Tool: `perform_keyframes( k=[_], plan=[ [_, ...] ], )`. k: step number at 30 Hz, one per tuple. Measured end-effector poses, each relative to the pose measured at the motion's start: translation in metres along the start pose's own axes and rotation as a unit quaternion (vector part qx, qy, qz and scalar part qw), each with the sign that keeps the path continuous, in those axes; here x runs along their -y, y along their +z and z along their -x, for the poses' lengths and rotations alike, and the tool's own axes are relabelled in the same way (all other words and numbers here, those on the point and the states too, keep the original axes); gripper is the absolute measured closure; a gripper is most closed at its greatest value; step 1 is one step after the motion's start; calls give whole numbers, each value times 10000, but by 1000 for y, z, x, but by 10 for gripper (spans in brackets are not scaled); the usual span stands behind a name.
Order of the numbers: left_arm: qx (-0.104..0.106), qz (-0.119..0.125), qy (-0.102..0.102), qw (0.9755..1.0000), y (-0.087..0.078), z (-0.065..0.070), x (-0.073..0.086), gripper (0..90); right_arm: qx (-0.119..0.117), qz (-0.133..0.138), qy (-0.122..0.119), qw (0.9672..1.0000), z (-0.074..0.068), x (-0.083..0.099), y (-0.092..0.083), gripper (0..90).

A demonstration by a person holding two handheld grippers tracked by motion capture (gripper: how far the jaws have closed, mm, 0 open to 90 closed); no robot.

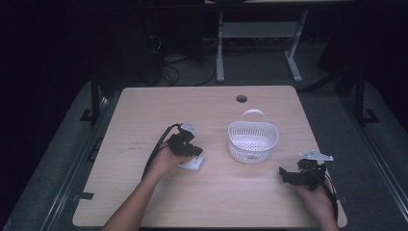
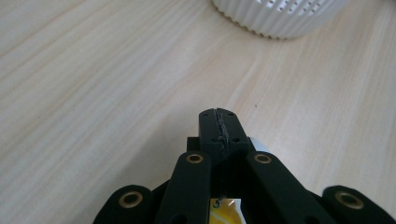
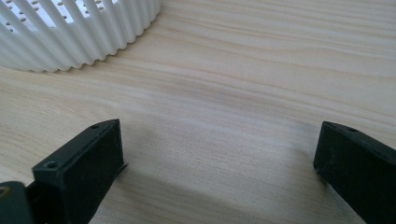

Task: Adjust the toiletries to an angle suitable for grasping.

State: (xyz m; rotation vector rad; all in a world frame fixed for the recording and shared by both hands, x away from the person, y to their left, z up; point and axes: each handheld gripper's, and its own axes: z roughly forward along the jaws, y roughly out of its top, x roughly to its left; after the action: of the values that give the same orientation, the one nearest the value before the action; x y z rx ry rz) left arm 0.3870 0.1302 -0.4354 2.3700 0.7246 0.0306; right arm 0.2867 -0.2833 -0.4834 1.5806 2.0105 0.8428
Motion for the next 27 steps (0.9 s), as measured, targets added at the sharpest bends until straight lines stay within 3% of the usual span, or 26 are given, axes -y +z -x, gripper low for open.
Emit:
perform_keyframes(
  k=[27],
  plan=[
    [-4, -262, 69, 9996, -23, 23, 46, 900, 7, 1, 4, 10000, 0, 0, 0, 9]
  ],
)
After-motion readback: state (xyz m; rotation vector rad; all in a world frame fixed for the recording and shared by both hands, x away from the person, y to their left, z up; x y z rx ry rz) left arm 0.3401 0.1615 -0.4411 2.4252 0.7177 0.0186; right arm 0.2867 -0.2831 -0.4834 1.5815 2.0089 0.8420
